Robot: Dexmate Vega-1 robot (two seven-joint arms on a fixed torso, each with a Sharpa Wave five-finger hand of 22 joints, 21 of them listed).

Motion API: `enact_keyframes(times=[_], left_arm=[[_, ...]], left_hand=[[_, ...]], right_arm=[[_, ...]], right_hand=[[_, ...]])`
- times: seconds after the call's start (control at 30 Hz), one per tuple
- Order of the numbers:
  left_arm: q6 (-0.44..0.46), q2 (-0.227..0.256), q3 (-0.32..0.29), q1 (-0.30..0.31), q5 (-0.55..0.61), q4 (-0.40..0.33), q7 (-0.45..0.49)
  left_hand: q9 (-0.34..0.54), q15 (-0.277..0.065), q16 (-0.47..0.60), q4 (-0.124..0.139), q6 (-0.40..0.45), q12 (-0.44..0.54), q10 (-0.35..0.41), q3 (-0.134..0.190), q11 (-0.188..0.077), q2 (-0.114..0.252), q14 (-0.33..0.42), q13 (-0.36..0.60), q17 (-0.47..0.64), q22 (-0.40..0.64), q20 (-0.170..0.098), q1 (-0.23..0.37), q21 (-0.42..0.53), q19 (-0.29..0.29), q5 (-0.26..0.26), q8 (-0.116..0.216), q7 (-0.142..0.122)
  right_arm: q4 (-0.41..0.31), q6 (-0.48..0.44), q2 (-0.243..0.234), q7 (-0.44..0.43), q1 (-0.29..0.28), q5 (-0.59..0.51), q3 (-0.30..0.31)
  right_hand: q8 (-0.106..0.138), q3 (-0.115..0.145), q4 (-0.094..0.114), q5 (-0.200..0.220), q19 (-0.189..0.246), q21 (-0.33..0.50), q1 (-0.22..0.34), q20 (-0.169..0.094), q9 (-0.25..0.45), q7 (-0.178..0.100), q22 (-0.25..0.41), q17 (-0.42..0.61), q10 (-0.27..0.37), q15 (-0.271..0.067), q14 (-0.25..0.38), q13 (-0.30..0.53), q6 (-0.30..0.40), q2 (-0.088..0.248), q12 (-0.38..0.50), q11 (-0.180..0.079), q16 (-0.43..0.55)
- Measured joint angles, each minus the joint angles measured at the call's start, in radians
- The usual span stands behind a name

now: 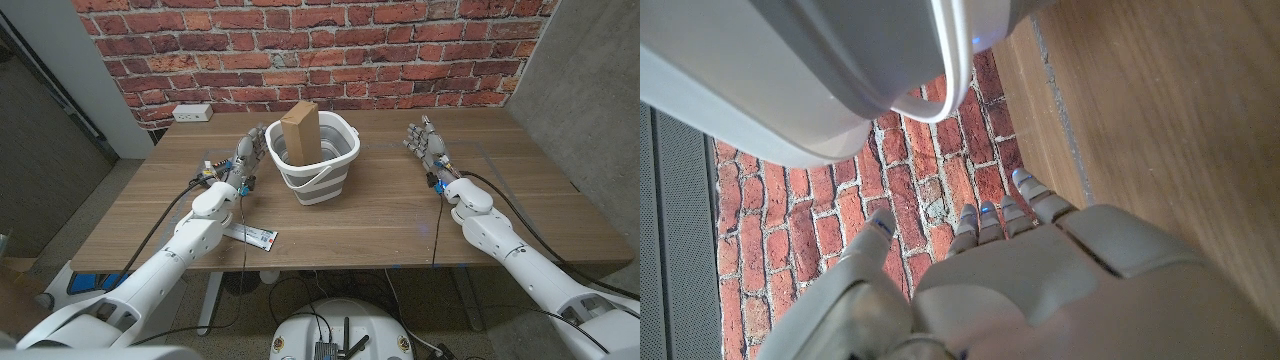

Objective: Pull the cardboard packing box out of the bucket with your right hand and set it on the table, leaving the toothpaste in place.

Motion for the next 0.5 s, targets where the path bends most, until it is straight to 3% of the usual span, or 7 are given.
enact_keyframes(times=[0.3, 0.5], left_arm=[[-0.003, 0.012, -0.01, 0.006, 0.001, -0.002, 0.022], [0.003, 0.025, -0.02, 0.03, 0.008, -0.047, 0.046]], left_hand=[[0.0, 0.0, 0.0, -0.005, 0.0, 0.0, 0.0, 0.006, 0.0, 0.0, 0.0, 0.0, 0.0, 0.0, 0.0, 0.0, 0.0, 0.0, 0.0, 0.0, 0.0], [0.0, 0.0, 0.0, -0.005, 0.0, 0.0, 0.0, 0.006, 0.0, 0.0, 0.0, 0.0, 0.0, 0.0, 0.0, 0.0, 0.0, 0.0, 0.0, 0.0, 0.0]], right_arm=[[0.035, 0.014, 0.004, 0.02, 0.017, 0.0, -0.002], [0.042, 0.026, 0.0, 0.033, 0.02, -0.003, 0.0]], right_hand=[[0.001, 0.0, 0.0, 0.0, 0.0, 0.006, 0.0, 0.0, 0.0, 0.0, 0.0, -0.001, 0.0, -0.005, 0.005, 0.0, 0.0, 0.0, 0.0, 0.0, 0.0], [0.001, 0.0, 0.0, 0.0, 0.0, 0.006, 0.0, 0.0, 0.0, 0.0, 0.0, -0.003, 0.004, -0.005, 0.005, 0.0, 0.0, 0.0, 0.0, 0.004, 0.0]])
